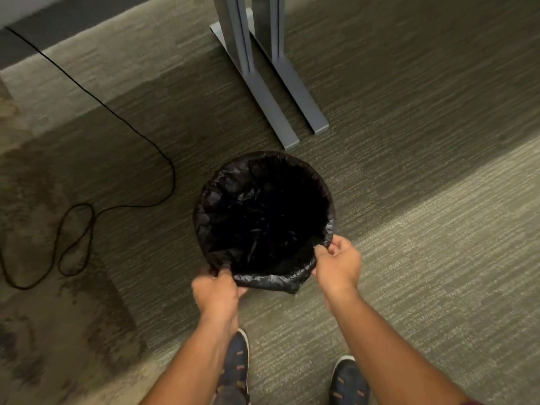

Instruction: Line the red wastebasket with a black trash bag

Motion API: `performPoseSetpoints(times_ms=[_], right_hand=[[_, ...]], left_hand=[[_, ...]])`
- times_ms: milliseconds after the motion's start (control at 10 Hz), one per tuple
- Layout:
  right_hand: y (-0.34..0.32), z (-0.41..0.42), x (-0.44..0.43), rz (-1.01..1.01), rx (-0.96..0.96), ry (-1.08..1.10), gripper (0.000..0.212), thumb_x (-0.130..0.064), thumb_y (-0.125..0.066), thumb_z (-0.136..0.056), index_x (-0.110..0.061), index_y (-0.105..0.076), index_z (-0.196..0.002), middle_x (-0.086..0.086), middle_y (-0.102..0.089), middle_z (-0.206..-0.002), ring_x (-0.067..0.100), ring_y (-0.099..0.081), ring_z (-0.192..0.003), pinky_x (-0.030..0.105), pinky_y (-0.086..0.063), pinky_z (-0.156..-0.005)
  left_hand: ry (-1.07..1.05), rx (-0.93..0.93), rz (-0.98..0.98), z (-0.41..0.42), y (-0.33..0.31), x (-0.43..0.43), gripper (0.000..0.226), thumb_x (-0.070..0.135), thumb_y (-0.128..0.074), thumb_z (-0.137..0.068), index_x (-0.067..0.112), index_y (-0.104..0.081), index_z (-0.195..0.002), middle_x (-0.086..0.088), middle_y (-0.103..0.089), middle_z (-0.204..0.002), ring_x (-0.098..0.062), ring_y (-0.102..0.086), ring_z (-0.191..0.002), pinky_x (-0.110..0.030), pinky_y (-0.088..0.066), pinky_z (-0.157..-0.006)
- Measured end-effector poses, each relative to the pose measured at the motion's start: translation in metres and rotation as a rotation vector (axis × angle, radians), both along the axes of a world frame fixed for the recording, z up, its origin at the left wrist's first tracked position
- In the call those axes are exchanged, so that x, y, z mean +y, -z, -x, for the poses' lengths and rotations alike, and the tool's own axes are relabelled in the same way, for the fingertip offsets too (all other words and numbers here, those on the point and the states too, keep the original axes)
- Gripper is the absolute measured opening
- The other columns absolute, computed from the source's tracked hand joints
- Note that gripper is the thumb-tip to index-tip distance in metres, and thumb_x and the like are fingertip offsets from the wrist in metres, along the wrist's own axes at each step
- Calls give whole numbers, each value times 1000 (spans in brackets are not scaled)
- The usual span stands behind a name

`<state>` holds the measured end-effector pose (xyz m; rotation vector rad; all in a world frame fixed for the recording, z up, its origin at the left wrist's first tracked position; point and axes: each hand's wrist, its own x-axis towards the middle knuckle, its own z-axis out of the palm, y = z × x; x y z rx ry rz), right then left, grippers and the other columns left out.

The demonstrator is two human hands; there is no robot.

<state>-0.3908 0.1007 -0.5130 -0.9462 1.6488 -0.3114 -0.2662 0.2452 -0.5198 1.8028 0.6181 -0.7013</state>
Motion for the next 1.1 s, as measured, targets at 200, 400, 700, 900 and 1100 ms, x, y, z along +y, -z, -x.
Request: performPoseSetpoints(times_ms=[200,400,700,900,1100], right_hand=[[3,-91,-46,104,-58,-64,13,0,-67,-85,-2,-72,-97,23,-79,-92,35,-75,-85,63,-62,-79],[28,-142,-76,182,-22,-201,14,-13,-69,-80,-2,-72,-88,29,-77,-94,38,-75,-88,64,-61,-80],[53,-157,-81,90,-41,-190,13,-2,-67,-88,-5,-76,-96,20,-79,-95,42,-78,-93,61,-66,-78],[51,-145,-78,66,-98,-227,11,-6,-66,-94,-12,-75,-95,15,-80,-99,36,-79,-93,56,-68,-79],[19,-124,-68,253,117,-501,43,-35,-59,-105,-6,-58,-137,22,-72,-129,43,-70,-116,51,-59,-96]], left_hand=[[58,-17,150,-87,3,-39,36,4,-50,-109,5,-63,-142,-23,-72,-138,-35,-70,-114,-48,-63,-81],[16,3,183,-144,15,-69,47,4,-47,-109,15,-56,-154,-19,-65,-151,-42,-66,-133,-58,-61,-89],[9,56,235,-166,45,-68,45,4,-47,-110,16,-56,-153,-14,-65,-147,-32,-71,-112,-48,-63,-76],[79,73,224,-159,45,-58,46,13,-52,-112,23,-52,-157,-4,-64,-145,-28,-68,-119,-45,-61,-79],[141,-94,54,-149,22,-46,43,34,-57,-110,10,-63,-145,-14,-69,-140,-35,-68,-125,-43,-55,-97]])
